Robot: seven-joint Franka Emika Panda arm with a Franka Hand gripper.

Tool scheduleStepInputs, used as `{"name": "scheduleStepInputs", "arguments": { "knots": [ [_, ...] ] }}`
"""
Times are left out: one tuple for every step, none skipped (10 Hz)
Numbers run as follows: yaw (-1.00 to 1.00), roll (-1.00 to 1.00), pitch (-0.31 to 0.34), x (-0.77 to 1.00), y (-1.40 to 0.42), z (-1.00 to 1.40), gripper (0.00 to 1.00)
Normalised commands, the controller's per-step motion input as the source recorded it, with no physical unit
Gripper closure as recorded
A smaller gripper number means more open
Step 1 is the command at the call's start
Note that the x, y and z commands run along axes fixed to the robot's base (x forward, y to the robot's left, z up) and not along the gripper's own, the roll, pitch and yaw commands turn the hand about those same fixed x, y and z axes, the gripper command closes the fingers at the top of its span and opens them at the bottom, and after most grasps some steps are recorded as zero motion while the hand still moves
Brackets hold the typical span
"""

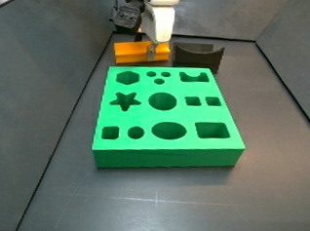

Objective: Pick up the star object. Move up. Place the star object on the fixture. Regrasp the star object. Move to above the board. Insert the star object.
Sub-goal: Pick up the star object.

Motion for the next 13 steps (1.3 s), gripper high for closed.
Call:
{"name": "scheduleStepInputs", "arguments": {
  "knots": [
    [0.00,0.00,0.000,0.00,0.00,0.00,1.00],
    [0.00,0.00,0.000,0.00,0.00,0.00,1.00],
    [0.00,0.00,0.000,0.00,0.00,0.00,1.00],
    [0.00,0.00,0.000,0.00,0.00,0.00,1.00],
    [0.00,0.00,0.000,0.00,0.00,0.00,1.00],
    [0.00,0.00,0.000,0.00,0.00,0.00,1.00],
    [0.00,0.00,0.000,0.00,0.00,0.00,1.00],
    [0.00,0.00,0.000,0.00,0.00,0.00,1.00],
    [0.00,0.00,0.000,0.00,0.00,0.00,1.00],
    [0.00,0.00,0.000,0.00,0.00,0.00,1.00],
    [0.00,0.00,0.000,0.00,0.00,0.00,1.00],
    [0.00,0.00,0.000,0.00,0.00,0.00,1.00],
    [0.00,0.00,0.000,0.00,0.00,0.00,1.00]
  ]
}}
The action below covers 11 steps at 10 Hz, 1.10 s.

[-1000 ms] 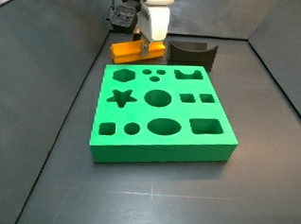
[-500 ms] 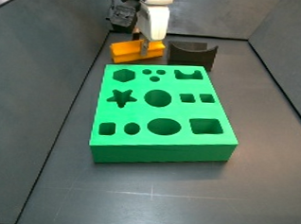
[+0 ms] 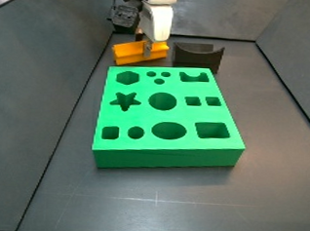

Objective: Pick up the star object. Move up. Place the star object on the fixture. Regrasp the star object. Move to above the board. Insert the star object.
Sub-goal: Move up, then place the star object on the fixture.

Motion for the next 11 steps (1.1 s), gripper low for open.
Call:
{"name": "scheduleStepInputs", "arguments": {
  "knots": [
    [0.00,0.00,0.000,0.00,0.00,0.83,1.00],
    [0.05,0.00,0.020,-0.01,0.03,0.78,1.00],
    [0.04,-0.01,0.058,0.00,0.02,0.62,1.00],
    [0.04,-0.01,0.070,0.00,0.02,0.47,1.00],
    [0.03,-0.01,0.064,0.00,0.01,0.31,1.00],
    [0.00,0.00,0.000,0.00,0.00,1.00,1.00],
    [-0.01,0.00,-0.006,0.00,0.00,1.00,1.00],
    [-0.01,0.00,0.009,-0.01,-0.01,1.00,1.00],
    [-0.01,0.00,0.014,-0.01,-0.01,1.00,1.00],
    [-0.01,-0.01,0.022,-0.02,-0.01,1.00,1.00],
    [-0.01,-0.01,0.027,-0.02,0.00,1.00,1.00]
  ]
}}
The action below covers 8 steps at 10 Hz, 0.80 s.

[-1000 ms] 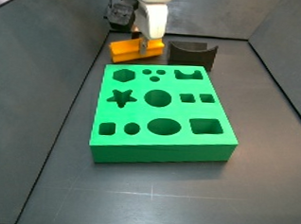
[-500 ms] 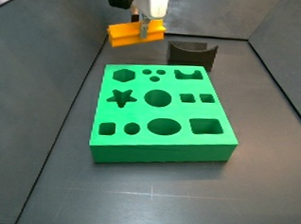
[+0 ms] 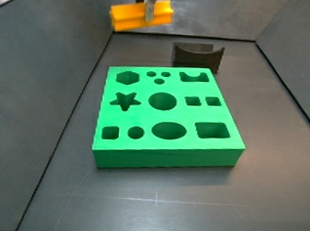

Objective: Pick up the star object. Move up. Place the star object on the fixture. Regrasp the star object. Move to above the board. Insert the star object.
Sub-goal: Place the star object on the fixture.

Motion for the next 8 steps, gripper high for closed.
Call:
{"name": "scheduleStepInputs", "arguments": {
  "knots": [
    [0.00,-0.01,0.035,-0.01,0.00,0.83,1.00],
    [0.00,-0.01,0.046,-0.01,0.00,0.66,1.00],
    [0.00,-0.01,0.060,0.01,0.00,0.43,1.00],
    [0.00,-0.02,0.073,0.01,0.00,0.26,1.00],
    [1.00,-0.06,-0.091,1.00,-0.27,-0.04,1.00],
    [1.00,-0.06,-0.089,1.00,-0.27,-0.09,1.00],
    [1.00,-0.06,-0.091,1.00,-0.24,-0.08,1.00],
    [1.00,-0.07,-0.084,1.00,-0.21,-0.06,1.00]
  ]
}}
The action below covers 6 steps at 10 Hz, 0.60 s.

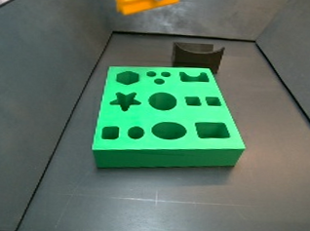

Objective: Pick up the star object. Move up. Place the star object on the fixture. Regrasp the star object. Move to above the board. Insert the star object.
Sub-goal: Place the star object on the fixture.

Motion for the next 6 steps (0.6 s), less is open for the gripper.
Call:
{"name": "scheduleStepInputs", "arguments": {
  "knots": [
    [1.00,-0.07,-0.082,1.00,-0.20,-0.07,1.00],
    [1.00,-0.08,-0.080,1.00,-0.18,-0.07,1.00],
    [1.00,-0.08,-0.078,1.00,-0.17,-0.06,1.00],
    [1.00,-0.10,-0.070,1.00,-0.15,-0.06,1.00],
    [1.00,-0.10,-0.067,1.00,-0.14,-0.06,1.00],
    [1.00,-0.12,-0.063,1.00,-0.12,-0.06,1.00]
  ]
}}
